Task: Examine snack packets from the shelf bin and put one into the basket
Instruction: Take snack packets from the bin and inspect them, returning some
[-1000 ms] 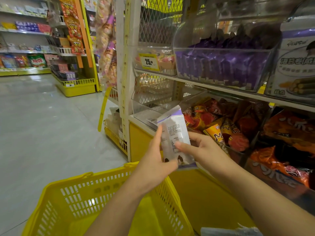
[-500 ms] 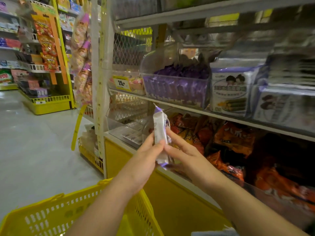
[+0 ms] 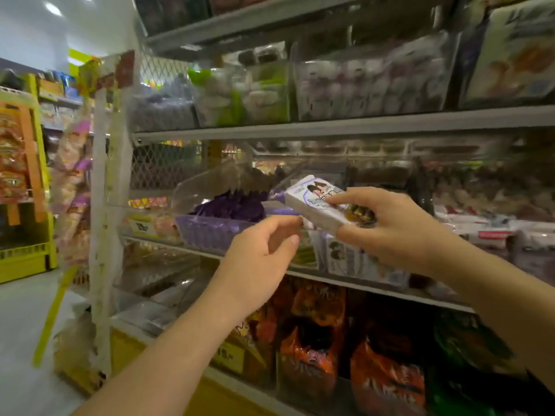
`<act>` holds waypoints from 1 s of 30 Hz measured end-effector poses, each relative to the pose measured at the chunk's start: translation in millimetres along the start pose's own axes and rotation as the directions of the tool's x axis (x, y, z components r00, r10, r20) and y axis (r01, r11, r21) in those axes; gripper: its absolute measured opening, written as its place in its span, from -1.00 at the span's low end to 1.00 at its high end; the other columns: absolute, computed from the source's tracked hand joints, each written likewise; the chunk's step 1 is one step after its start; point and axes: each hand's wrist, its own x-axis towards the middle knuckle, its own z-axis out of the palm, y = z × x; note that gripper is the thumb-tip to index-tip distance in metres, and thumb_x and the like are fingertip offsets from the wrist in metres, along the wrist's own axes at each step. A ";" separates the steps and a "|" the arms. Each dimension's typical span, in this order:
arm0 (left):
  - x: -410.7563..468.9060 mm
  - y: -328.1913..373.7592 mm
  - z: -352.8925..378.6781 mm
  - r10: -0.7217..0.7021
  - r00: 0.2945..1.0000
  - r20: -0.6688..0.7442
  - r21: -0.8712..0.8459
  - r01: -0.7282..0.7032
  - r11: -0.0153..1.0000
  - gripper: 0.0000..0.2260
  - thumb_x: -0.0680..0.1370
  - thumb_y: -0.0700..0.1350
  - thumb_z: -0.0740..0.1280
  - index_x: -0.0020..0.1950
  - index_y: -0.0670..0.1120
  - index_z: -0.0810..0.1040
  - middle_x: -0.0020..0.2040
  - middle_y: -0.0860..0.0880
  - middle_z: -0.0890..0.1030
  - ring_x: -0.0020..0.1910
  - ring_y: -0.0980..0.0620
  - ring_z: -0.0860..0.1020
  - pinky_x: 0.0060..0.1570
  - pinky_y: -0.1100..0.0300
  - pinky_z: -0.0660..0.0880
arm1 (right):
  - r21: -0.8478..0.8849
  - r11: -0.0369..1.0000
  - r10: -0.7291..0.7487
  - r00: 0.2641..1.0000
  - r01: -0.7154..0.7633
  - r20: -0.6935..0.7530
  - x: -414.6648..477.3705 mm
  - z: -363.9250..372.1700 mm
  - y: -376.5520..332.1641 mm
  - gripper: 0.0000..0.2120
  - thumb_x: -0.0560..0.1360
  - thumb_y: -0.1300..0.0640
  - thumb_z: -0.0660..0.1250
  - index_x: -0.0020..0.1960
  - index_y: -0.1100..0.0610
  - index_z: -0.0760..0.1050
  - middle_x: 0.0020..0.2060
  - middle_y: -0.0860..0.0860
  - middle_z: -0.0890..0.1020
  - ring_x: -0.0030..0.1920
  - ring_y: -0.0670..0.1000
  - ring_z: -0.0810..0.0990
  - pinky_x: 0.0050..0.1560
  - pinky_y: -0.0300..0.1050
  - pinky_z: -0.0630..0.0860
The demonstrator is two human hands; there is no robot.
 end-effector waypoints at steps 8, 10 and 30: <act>53.4 17.1 22.5 0.200 0.978 0.055 0.440 -0.203 0.875 -0.76 0.61 -0.08 0.25 0.25 0.13 0.54 0.19 0.23 0.52 0.20 0.23 0.45 0.18 0.15 0.47 | -0.484 0.873 0.106 0.949 0.054 0.296 49.2 -42.0 41.0 -0.40 0.26 -0.37 0.20 0.27 -0.21 0.44 0.20 -0.13 0.51 0.09 -0.04 0.53 -0.04 -0.13 0.46; 66.9 13.0 26.8 0.225 0.966 0.132 0.523 -0.260 0.811 -0.74 0.61 -0.06 0.24 0.27 0.15 0.50 0.20 0.22 0.47 0.23 0.20 0.40 0.22 0.15 0.43 | -0.525 0.844 0.100 0.932 0.106 0.348 61.8 -35.4 56.0 -0.47 0.42 -0.25 0.27 0.36 -0.17 0.32 0.26 -0.07 0.44 0.16 -0.01 0.50 0.00 -0.17 0.40; 147.6 -13.8 52.6 0.191 0.808 0.558 0.623 -0.560 0.547 -0.49 0.57 0.33 0.05 0.47 0.18 0.26 0.41 0.21 0.35 0.37 0.15 0.27 0.35 0.19 0.17 | -0.609 0.792 0.223 0.908 0.043 0.354 174.5 -46.4 153.6 -0.58 0.62 0.10 0.17 0.47 -0.04 0.26 0.32 0.05 0.49 0.22 0.07 0.50 0.27 -0.05 0.43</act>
